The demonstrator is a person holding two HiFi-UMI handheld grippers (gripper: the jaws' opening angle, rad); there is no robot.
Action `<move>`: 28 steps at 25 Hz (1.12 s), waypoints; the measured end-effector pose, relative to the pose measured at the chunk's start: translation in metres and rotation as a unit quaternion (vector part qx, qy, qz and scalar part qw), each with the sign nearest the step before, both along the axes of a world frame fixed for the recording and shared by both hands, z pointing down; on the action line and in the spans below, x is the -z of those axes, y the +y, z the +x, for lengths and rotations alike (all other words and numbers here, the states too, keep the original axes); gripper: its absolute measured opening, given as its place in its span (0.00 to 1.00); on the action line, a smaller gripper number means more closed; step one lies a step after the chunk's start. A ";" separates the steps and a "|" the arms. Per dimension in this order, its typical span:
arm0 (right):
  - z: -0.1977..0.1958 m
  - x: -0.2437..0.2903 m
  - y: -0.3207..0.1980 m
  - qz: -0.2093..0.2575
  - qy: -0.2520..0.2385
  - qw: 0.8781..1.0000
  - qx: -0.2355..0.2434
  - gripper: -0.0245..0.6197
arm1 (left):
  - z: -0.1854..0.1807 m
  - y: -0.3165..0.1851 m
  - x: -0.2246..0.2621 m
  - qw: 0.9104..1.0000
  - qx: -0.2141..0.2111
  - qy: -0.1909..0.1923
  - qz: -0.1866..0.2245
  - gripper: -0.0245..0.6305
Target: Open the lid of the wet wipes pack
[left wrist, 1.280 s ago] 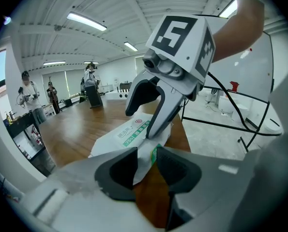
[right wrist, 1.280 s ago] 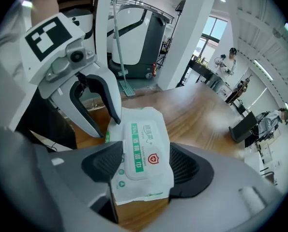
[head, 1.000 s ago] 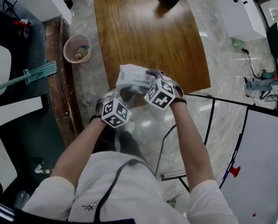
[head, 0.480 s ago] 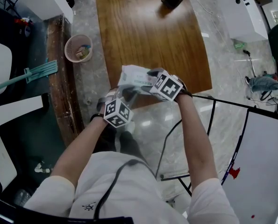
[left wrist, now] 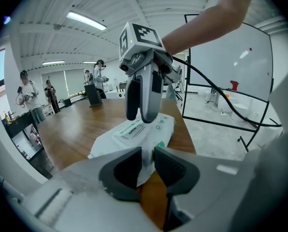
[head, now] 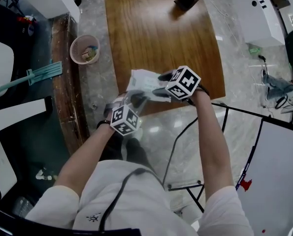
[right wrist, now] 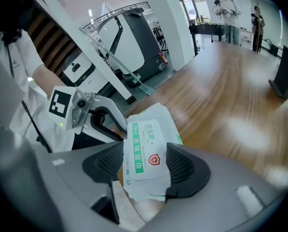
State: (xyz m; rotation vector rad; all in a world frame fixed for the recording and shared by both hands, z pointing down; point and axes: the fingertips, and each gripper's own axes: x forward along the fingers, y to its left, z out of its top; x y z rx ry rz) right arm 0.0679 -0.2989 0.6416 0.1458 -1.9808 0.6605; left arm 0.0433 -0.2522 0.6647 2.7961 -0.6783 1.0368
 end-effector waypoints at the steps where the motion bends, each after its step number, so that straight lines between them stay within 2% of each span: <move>1: 0.000 0.002 -0.001 0.001 -0.004 1.000 -0.002 0.48 | 0.000 0.000 0.001 1.000 0.001 0.003 0.000 0.17; 8: 0.002 0.025 -0.021 0.035 -0.044 0.997 -0.045 0.47 | -0.003 0.001 0.004 1.000 0.016 0.023 -0.010 0.17; 13: 0.006 0.042 -0.039 0.074 -0.065 0.992 -0.075 0.39 | -0.004 0.000 0.007 0.999 0.026 0.033 -0.018 0.17; 19: 0.012 0.039 -0.054 0.108 -0.060 0.988 -0.093 0.30 | -0.007 0.002 0.008 0.999 0.035 0.033 -0.020 0.17; 28: 0.025 0.027 -0.071 0.147 -0.054 0.977 -0.142 0.29 | -0.013 0.001 0.016 0.998 0.051 0.040 -0.014 0.17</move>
